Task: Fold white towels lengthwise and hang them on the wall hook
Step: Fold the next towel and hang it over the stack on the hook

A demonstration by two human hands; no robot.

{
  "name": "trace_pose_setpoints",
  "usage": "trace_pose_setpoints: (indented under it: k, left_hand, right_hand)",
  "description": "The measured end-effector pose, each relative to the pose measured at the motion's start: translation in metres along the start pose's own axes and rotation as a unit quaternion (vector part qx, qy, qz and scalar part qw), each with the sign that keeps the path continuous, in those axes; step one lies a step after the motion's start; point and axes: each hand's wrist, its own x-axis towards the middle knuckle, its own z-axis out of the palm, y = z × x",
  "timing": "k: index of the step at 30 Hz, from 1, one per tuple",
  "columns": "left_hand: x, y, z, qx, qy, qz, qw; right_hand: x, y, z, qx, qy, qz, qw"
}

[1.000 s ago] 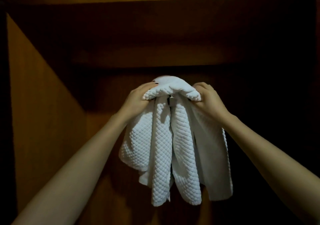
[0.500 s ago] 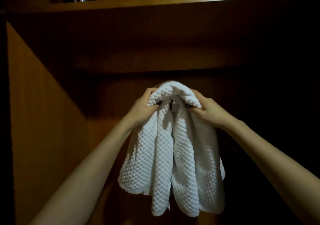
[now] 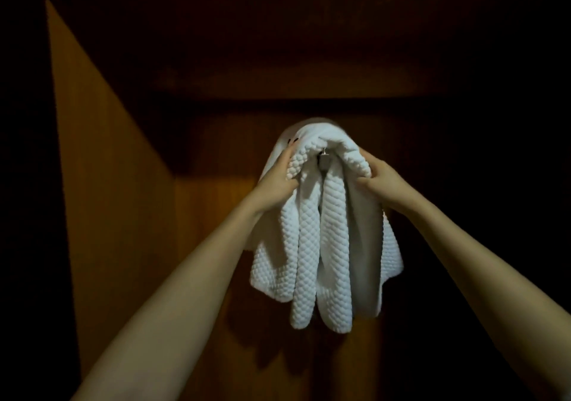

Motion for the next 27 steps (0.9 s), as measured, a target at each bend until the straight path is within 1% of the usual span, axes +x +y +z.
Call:
trace_pose_setpoints:
  k: [3, 5, 9, 11, 13, 14, 16, 18, 19, 20, 22, 24, 25, 27]
  left_hand:
    - [-0.02, -0.004, -0.001, 0.025, -0.012, -0.008, 1.0]
    - [-0.041, -0.016, 0.003, 0.023, 0.02, -0.04, 0.999]
    - [-0.093, -0.036, 0.035, 0.023, 0.101, -0.09, 0.991]
    - [-0.107, -0.042, 0.054, 0.01, 0.114, -0.136, 0.984]
    - [-0.111, -0.048, 0.069, 0.029, 0.12, -0.208, 0.97]
    - [-0.111, -0.05, 0.074, 0.031, 0.137, -0.227, 0.964]
    - [-0.113, -0.049, 0.083, 0.016, 0.18, -0.211, 0.961]
    - [-0.121, -0.047, 0.091, 0.023, 0.204, -0.173, 0.963]
    - [-0.126, -0.047, 0.092, 0.032, 0.226, -0.161, 0.96]
    - [-0.131, -0.047, 0.092, 0.036, 0.254, -0.156, 0.954]
    - [-0.14, -0.048, 0.088, 0.038, 0.288, -0.146, 0.946]
    - [-0.152, -0.052, 0.085, 0.049, 0.275, -0.138, 0.95]
    - [-0.16, -0.054, 0.088, 0.059, 0.259, -0.142, 0.954]
    - [-0.177, -0.059, 0.101, 0.067, 0.228, -0.168, 0.957]
  right_hand:
    - [-0.03, 0.005, 0.004, 0.003, -0.009, 0.019, 1.0]
    - [-0.056, 0.013, 0.015, 0.008, 0.024, 0.024, 0.999]
    - [-0.093, 0.035, 0.045, -0.024, 0.085, 0.047, 0.995]
    - [-0.104, 0.041, 0.057, -0.04, 0.114, 0.027, 0.992]
    - [-0.114, 0.045, 0.067, -0.072, 0.138, -0.001, 0.988]
    - [-0.118, 0.049, 0.072, -0.086, 0.149, -0.004, 0.985]
    - [-0.123, 0.06, 0.079, -0.079, 0.168, 0.03, 0.982]
    - [-0.126, 0.07, 0.084, -0.021, 0.162, 0.085, 0.983]
    - [-0.129, 0.074, 0.086, 0.012, 0.15, 0.096, 0.984]
    - [-0.133, 0.079, 0.088, 0.033, 0.143, 0.092, 0.985]
    - [-0.141, 0.087, 0.087, 0.045, 0.167, 0.083, 0.981]
    - [-0.147, 0.09, 0.082, 0.044, 0.207, 0.073, 0.975]
    - [-0.15, 0.091, 0.08, 0.044, 0.211, 0.066, 0.974]
    - [-0.156, 0.089, 0.079, 0.039, 0.183, 0.043, 0.981]
